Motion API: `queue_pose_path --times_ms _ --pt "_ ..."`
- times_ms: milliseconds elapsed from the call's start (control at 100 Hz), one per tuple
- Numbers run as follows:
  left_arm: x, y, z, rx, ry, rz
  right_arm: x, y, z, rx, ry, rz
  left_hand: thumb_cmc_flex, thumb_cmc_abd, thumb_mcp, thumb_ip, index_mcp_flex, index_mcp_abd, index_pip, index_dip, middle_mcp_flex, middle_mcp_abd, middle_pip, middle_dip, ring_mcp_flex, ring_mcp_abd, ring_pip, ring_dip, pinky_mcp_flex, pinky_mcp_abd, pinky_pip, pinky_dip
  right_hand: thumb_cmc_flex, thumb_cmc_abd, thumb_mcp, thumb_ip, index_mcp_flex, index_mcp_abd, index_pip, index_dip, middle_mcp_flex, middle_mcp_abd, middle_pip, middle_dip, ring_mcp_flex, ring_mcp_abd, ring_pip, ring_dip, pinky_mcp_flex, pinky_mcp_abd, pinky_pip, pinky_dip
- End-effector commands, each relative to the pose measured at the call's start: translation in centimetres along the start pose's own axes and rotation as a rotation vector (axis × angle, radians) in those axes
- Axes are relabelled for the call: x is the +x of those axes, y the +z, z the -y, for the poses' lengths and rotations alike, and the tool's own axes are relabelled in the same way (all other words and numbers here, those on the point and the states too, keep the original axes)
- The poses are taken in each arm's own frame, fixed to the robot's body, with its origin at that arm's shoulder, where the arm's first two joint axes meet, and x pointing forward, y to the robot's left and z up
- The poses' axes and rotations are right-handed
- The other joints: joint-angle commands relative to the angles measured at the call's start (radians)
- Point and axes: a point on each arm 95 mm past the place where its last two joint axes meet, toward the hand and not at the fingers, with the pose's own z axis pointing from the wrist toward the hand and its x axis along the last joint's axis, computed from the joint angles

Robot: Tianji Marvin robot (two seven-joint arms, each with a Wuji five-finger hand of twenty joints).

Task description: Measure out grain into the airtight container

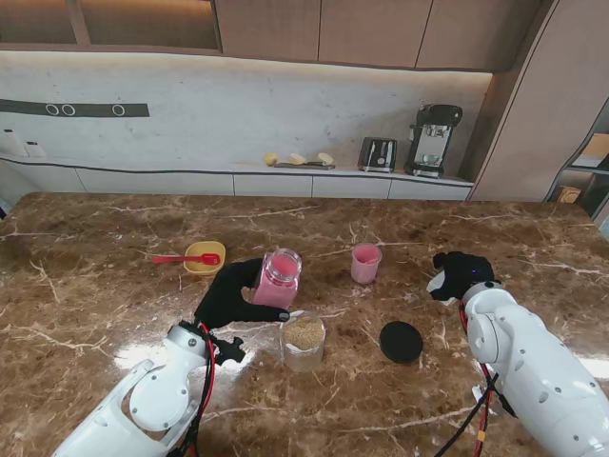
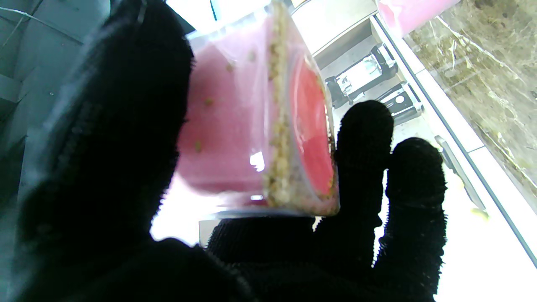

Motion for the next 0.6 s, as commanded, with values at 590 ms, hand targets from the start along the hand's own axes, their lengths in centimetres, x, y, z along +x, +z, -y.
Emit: queue_pose_path --times_ms 590 --pt "0.0 -0.2 0.0 -0.005 0.007 -0.006 3.2 2.2 -3.6 -0.047 0.234 -0.226 0.240 0.457 0.504 0.016 0.249 -0.319 0.338 0.089 0.130 -0.157 0.161 0.062 0.044 -0.058 0.026 0.008 0.000 -0.020 0.043 0.016 0.086 -0.130 0.126 0.020 -0.204 0.090 -0.187 -0.081 -0.218 -0.003 -0.085 -0.049 -0.223 -0.061 -0.139 -0.087 -0.255 -0.019 -0.260 0.077"
